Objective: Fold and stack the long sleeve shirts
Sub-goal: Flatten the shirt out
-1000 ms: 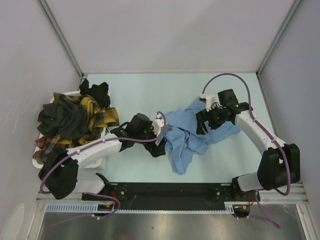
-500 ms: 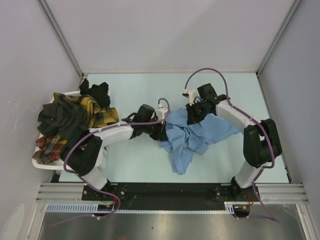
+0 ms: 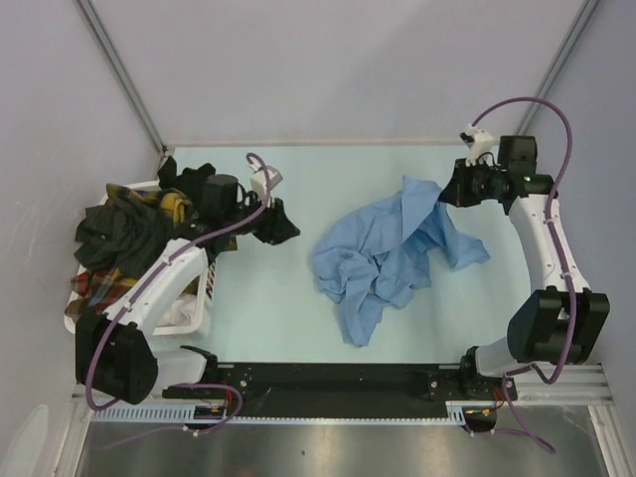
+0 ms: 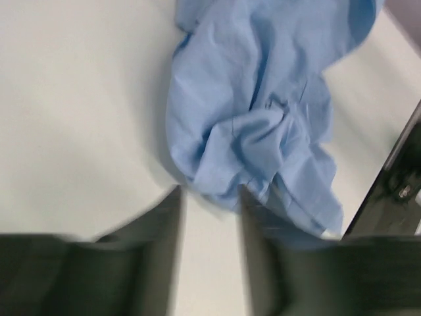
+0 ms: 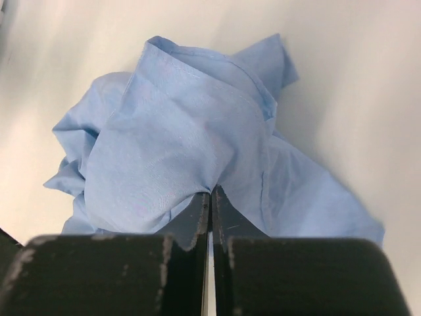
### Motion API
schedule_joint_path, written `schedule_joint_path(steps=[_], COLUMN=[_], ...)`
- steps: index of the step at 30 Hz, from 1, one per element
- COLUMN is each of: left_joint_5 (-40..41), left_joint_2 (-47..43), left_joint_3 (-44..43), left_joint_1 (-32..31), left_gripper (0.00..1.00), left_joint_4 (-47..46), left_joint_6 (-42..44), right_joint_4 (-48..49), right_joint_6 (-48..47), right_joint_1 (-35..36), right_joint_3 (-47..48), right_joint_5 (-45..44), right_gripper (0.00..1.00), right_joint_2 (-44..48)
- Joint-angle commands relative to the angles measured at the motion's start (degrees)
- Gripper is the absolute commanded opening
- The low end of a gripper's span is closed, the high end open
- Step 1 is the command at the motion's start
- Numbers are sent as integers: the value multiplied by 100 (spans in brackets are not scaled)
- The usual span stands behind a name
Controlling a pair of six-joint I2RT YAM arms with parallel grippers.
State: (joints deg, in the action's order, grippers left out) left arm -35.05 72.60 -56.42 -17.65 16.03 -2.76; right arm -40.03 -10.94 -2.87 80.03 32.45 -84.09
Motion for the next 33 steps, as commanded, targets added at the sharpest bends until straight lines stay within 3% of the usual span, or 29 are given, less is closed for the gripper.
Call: schedule_joint_path(steps=[1, 2, 3, 8, 14, 15, 17, 18, 20, 26, 33], left_joint_5=[49, 138, 391, 771, 991, 982, 1122, 1140, 1079, 675, 858], left_joint_2=[140, 175, 211, 1201, 2344, 2477, 2741, 2733, 2550, 1223, 159], left_joint_3=[-1, 148, 210, 10, -527, -588, -922, -1019, -1099, -1379, -2056], left_joint_1=[-958, -1168, -1536, -2312, -2629, -2630, -2560, -2481, -2044, -568, 261], left_gripper=[75, 95, 100, 99, 97, 93, 59, 30, 1, 0, 0], left_joint_4=[314, 174, 24, -609, -1049, -997, -726, -428, -320, -4, 444], left_joint_6=[400, 408, 408, 461, 312, 181, 241, 267, 250, 171, 549], right_joint_4=[-374, -400, -400, -444, -567, -593, -637, -655, -673, -401, -84], right_joint_6=[-216, -198, -189, -111, 48, 57, 66, 66, 66, 294, 733], right_joint_1=[-406, -450, -520, -556, -556, -556, -574, -583, -662, -881, -952], right_joint_3=[65, 83, 109, 355, 821, 882, 1076, 1146, 1287, 1594, 2244], right_joint_5=[367, 402, 411, 429, 587, 587, 605, 605, 649, 649, 588], right_gripper=[0, 0, 0, 0, 0, 0, 0, 0, 0, 0, 0], right_joint_2=[174, 200, 235, 227, -19, -37, -54, -54, -20, 25, 7])
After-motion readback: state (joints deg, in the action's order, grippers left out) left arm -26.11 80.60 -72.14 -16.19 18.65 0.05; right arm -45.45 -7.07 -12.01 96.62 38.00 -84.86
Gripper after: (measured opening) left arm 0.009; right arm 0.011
